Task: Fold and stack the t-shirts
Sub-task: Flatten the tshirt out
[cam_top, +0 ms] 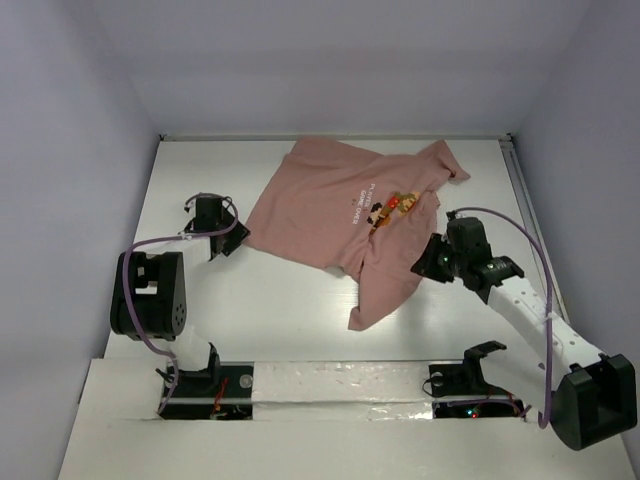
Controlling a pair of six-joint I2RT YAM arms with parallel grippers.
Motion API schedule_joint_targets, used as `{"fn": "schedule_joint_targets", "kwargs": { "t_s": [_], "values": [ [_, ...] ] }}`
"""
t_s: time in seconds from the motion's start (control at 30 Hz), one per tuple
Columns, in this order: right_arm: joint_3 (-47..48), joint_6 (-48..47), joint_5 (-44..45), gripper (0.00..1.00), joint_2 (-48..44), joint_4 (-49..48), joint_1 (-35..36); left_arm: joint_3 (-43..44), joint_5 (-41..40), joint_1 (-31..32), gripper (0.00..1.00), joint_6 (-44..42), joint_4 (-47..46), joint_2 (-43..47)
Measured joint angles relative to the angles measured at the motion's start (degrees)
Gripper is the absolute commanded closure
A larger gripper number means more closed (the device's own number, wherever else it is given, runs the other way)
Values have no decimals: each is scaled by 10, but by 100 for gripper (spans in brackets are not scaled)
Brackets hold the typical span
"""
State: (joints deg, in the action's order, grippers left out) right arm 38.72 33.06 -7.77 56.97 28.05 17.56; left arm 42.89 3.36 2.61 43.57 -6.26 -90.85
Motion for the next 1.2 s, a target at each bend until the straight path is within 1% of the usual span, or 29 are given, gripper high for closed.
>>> {"fn": "schedule_joint_targets", "kwargs": {
  "t_s": [0.03, 0.07, 0.1, 0.13, 0.17, 0.2, 0.23, 0.27, 0.37, 0.47, 0.6, 0.7, 0.73, 0.77, 0.8, 0.83, 0.87, 0.97, 1.03, 1.13, 1.2],
  "values": [
    [-12, 5, 2, 68, -1, 1, 0, 0, 2, 0, 62, 3, -5, -3],
    [-23, 12, 7, 64, -2, 4, 0, 0, 4, 0, 63, 4, -10, -6],
    [-30, 17, 12, 60, -2, 6, 0, 0, 5, 0, 68, 5, -13, -7],
    [-37, 25, 19, 60, -2, 8, 0, 0, 5, 0, 76, 7, -15, -9],
    [-41, 30, 26, 60, -2, 9, 0, 0, 4, 0, 77, 9, -16, -10],
    [-43, 36, 33, 55, 0, 12, 0, 0, 2, 0, 80, 8, -16, -13],
    [-44, 45, 39, 52, 3, 14, 0, 1, 2, 0, 95, 9, -17, -15],
    [-45, 54, 47, 51, 9, 14, 0, 2, 0, 0, 100, 13, -17, -17],
    [-54, 73, 61, 47, 34, 10, 0, 11, -3, 0, 100, 9, -17, -26],
    [-64, 88, 66, 47, 75, -1, 0, 21, -5, 0, 100, 4, -13, -26],
    [-63, 103, 65, 58, 142, -43, -13, 28, -22, 0, 100, -16, 3, 1],
    [-52, 103, 75, 59, 170, -92, -24, 28, -36, -1, 100, -35, 15, 42],
    [-49, 100, 80, 62, 177, -104, -26, 28, -40, -1, 100, -40, 17, 55],
    [-45, 96, 82, 70, 185, -115, -26, 28, -42, -1, 100, -44, 17, 65],
    [-39, 90, 83, 89, 194, -123, -26, 28, -43, -1, 100, -47, 18, 73],
    [-28, 84, 84, 97, 205, -127, -26, 28, -44, -1, 100, -49, 18, 79],
    [-17, 81, 84, 100, 217, -134, -26, 28, -45, -1, 100, -50, 18, 81],
    [9, 63, 76, 100, 233, -151, -26, 28, -46, -2, 100, -52, 22, 82],
    [22, 46, 60, 100, 211, -134, -26, 29, -46, -3, 100, -52, 28, 83],
    [82, 9, 14, 100, 130, -35, -26, 30, -47, -9, 100, -56, 40, 92],
    [172, -23, -20, 100, 75, 52, -26, 41, -50, -14, 100, -59, 54, 104]
  ]
}}
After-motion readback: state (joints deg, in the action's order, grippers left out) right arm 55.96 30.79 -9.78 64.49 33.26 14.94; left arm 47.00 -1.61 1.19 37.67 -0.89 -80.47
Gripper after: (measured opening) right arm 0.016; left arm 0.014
